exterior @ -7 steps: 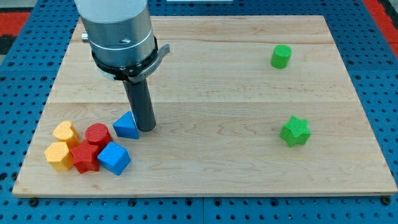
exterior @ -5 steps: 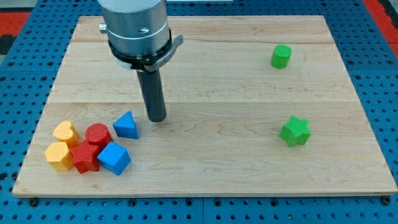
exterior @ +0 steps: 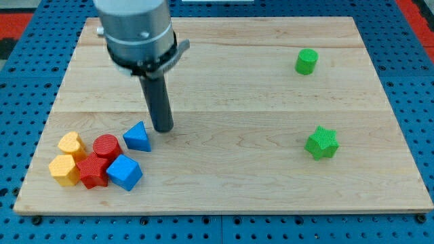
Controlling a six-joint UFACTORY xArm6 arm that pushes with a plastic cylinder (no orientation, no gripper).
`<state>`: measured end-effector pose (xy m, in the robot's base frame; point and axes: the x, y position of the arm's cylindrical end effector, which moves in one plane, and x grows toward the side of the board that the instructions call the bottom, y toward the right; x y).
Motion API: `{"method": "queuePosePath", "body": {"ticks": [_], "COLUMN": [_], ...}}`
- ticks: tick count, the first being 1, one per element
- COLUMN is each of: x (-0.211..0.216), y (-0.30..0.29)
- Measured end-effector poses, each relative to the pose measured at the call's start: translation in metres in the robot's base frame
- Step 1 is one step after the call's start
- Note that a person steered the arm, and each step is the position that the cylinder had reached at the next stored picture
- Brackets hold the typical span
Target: Adjust the blue triangle to the right of the red circle
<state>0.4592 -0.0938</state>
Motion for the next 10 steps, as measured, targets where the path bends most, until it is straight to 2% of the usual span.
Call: {"method": "queuePosePath", "body": {"ticks": [1,2,3,5,6,7,8,9,10], "x": [-0.03,-0.02,0.012,0.041,0.045,0.029,0.028,0.055,0.066], "y": [-0.024,-0.054,-0.055,-0.032,-0.025,-0.011,0.042,0.068,0.056]}}
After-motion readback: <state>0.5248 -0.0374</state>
